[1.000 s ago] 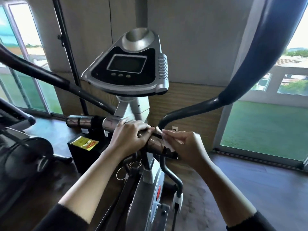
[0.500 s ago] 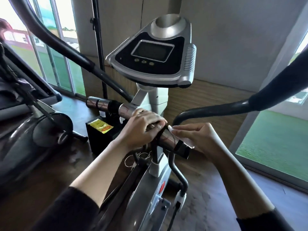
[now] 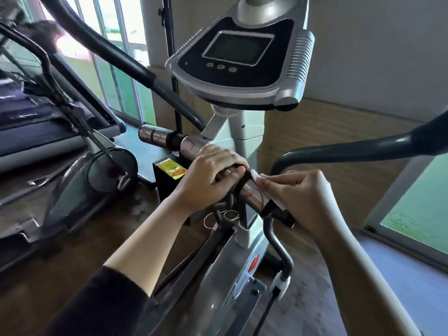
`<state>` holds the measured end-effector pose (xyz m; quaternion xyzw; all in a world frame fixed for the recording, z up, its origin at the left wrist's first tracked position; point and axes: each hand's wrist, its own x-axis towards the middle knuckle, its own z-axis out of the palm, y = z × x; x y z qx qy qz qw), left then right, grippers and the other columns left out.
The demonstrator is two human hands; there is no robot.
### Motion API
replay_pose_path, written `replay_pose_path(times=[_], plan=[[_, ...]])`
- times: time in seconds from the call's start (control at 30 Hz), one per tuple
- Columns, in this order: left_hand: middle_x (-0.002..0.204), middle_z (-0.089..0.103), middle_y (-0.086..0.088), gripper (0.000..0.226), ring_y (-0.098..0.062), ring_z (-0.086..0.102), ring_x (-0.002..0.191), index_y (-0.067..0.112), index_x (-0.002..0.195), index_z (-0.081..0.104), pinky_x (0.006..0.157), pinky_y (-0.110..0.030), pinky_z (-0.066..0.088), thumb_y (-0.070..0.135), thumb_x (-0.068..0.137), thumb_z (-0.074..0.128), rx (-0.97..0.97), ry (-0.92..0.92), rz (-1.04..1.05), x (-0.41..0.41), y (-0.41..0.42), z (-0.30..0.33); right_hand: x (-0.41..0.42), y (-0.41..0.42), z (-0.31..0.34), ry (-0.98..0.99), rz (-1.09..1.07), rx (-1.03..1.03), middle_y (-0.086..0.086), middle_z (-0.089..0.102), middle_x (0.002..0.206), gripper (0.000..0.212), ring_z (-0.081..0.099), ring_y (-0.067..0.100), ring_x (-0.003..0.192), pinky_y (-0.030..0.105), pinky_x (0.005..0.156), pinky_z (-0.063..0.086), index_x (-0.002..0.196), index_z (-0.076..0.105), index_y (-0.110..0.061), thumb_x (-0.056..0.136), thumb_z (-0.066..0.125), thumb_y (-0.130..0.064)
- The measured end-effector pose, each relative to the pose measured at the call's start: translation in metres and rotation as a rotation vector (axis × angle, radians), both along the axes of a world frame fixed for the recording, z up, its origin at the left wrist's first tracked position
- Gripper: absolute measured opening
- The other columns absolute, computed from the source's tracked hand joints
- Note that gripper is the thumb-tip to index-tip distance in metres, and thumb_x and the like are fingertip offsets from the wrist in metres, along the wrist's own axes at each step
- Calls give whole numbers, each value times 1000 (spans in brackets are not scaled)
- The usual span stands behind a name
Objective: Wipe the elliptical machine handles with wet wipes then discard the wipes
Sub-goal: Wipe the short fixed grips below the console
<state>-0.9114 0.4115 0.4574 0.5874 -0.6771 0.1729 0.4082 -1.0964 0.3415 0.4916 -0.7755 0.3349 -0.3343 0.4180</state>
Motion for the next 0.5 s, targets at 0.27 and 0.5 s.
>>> replay_pose_path(times=[0.27, 0.5], plan=[[98, 67, 14, 21, -2, 54, 94, 21, 101, 69, 97, -30, 34, 31, 92, 53, -14, 12, -14, 2, 0, -4, 1, 20, -2, -48, -161, -70, -16, 61, 57, 8, 53, -12, 52, 2, 45, 35, 77, 77, -28, 73, 79, -35], [108, 69, 14, 23, -6, 56, 103, 27, 107, 70, 98, -28, 31, 30, 87, 59, 51, 23, -132, 8, 7, 4, 8, 61, -34, -278, -494, -137, -19, 69, 84, 18, 63, -5, 84, 6, 70, 45, 89, 76, -25, 72, 81, -23]])
